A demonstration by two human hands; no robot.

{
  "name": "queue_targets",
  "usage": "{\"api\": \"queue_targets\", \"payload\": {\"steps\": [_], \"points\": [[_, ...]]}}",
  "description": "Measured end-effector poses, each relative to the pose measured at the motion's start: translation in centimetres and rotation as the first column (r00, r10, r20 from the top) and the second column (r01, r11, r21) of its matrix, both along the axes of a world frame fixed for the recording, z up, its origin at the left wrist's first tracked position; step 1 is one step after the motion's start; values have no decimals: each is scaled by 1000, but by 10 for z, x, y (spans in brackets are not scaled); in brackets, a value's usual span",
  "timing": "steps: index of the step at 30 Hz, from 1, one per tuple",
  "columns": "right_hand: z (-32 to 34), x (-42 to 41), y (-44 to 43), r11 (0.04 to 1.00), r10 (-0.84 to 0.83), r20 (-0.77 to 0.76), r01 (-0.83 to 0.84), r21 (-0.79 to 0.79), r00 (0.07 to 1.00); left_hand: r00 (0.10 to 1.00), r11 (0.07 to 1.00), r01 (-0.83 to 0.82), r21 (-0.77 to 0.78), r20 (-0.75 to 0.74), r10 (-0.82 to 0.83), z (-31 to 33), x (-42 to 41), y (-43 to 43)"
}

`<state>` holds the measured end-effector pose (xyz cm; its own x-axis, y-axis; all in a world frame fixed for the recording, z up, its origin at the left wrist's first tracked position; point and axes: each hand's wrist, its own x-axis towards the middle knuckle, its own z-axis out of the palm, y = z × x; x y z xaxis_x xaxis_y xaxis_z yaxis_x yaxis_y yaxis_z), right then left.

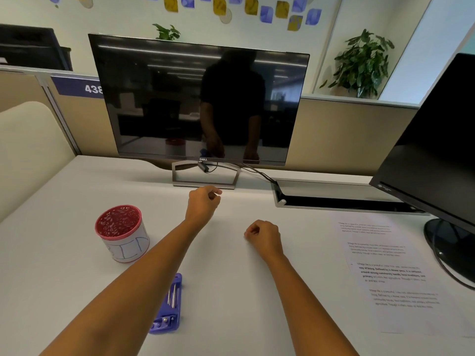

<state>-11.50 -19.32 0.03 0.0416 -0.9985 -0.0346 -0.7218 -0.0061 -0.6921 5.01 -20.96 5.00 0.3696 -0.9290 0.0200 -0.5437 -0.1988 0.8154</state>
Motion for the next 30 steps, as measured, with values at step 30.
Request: {"api": "queue_targets", "payload": {"steps": [30], "points": [[-1, -1, -12, 991, 131, -124, -129, 28, 984, 1000, 1000, -17, 10, -3, 17, -6, 15, 8]]}}
